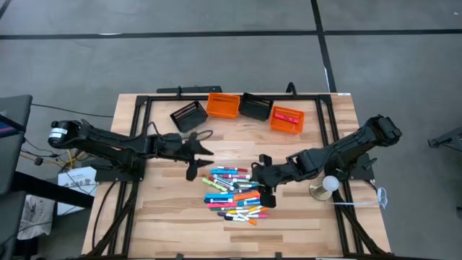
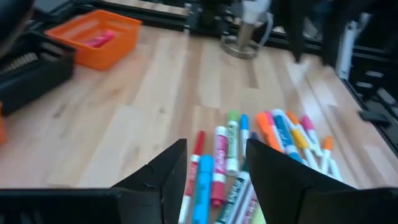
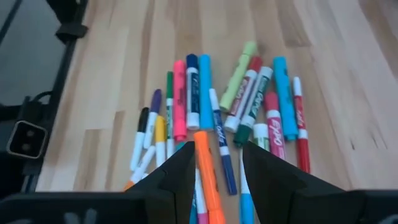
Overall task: Pick & Place Markers
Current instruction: Put the large orange highlighter into the right orange bin
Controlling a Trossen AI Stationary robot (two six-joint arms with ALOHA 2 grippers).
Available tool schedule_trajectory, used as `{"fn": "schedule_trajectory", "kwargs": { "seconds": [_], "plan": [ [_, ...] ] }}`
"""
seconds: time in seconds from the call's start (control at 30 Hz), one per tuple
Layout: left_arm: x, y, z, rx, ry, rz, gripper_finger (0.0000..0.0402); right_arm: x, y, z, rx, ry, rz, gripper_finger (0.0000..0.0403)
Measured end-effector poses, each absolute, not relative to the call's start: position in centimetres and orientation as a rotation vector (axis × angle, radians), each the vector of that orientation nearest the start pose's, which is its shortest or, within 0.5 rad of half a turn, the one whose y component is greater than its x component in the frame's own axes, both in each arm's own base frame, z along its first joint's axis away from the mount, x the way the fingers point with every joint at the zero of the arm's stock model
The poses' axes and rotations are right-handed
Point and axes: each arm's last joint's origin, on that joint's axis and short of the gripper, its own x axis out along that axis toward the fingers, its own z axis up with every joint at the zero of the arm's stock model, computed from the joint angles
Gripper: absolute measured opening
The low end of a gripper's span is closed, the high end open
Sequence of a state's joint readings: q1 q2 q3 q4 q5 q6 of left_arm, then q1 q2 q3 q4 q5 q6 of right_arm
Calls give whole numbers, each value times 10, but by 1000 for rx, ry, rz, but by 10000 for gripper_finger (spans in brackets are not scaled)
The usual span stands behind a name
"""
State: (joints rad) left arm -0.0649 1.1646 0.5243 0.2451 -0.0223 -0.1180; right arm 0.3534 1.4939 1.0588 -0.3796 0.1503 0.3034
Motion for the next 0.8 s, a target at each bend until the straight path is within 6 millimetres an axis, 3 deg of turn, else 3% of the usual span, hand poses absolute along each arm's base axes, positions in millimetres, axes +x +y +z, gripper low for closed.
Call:
{"fn": "schedule_trajectory", "kwargs": {
  "seconds": [0.1, 0.33, 0.5, 0.8],
  "plan": [
    [239, -24, 207, -106, 405, -52, 166, 300, 105, 236, 75, 852, 42, 123],
    [244, -39, 198, -126, 428, -99, 166, 316, 108, 187, 26, 1014, 8, 122],
    [247, -46, 191, -143, 448, -120, 166, 324, 112, 176, 30, 1045, 31, 122],
    [251, -51, 186, -146, 453, -134, 166, 320, 117, 158, 20, 1150, 41, 122]
  ]
}}
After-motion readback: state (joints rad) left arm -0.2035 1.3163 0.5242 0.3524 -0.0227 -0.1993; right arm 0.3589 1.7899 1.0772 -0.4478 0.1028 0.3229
